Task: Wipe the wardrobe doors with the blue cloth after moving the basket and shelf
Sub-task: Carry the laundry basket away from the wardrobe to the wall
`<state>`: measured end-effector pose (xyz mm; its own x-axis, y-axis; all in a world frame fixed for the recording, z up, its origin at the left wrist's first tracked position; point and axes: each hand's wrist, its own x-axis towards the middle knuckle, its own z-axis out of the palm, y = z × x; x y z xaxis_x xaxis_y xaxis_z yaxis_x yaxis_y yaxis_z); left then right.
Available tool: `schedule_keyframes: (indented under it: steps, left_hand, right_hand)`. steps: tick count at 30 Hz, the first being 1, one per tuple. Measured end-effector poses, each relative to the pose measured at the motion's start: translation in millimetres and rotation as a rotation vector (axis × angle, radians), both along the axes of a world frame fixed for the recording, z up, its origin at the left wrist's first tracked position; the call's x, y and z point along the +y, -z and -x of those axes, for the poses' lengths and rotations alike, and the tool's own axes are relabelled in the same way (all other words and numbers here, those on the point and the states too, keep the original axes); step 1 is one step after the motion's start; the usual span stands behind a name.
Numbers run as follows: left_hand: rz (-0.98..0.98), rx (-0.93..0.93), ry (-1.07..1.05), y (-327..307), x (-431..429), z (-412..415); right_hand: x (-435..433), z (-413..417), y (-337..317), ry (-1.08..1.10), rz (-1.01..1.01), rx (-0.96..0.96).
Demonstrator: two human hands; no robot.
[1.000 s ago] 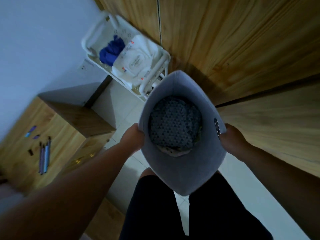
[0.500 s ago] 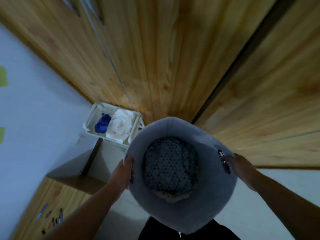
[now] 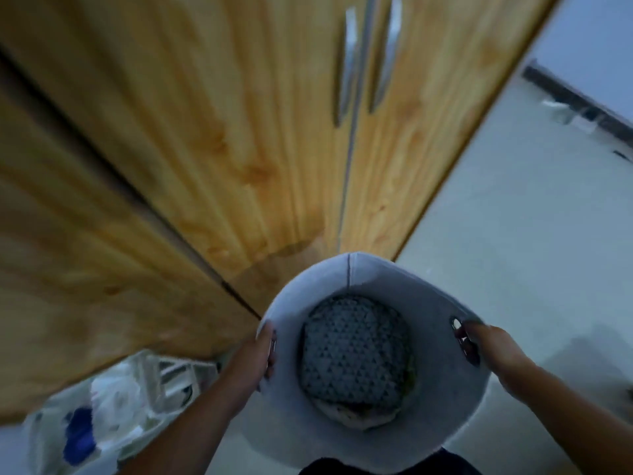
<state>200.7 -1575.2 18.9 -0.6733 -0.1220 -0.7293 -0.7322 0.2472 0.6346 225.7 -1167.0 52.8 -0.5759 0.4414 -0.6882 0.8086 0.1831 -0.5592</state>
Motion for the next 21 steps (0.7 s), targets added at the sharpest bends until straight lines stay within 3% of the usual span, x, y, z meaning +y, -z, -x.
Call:
schedule_keyframes:
  steps: [9,21]
  left_hand:
    - [-0.066,-0.032,0.385,11.4,204.5,65.7]
    - [-0.022,-0.121,0.692,9.3,401.8,120.1]
  right_hand:
    - [155.3,-108.4,24.2,0.403,-0.045,-0.005]
    - [283.5,-137.6,19.4,0.584,-0.046,-0.075]
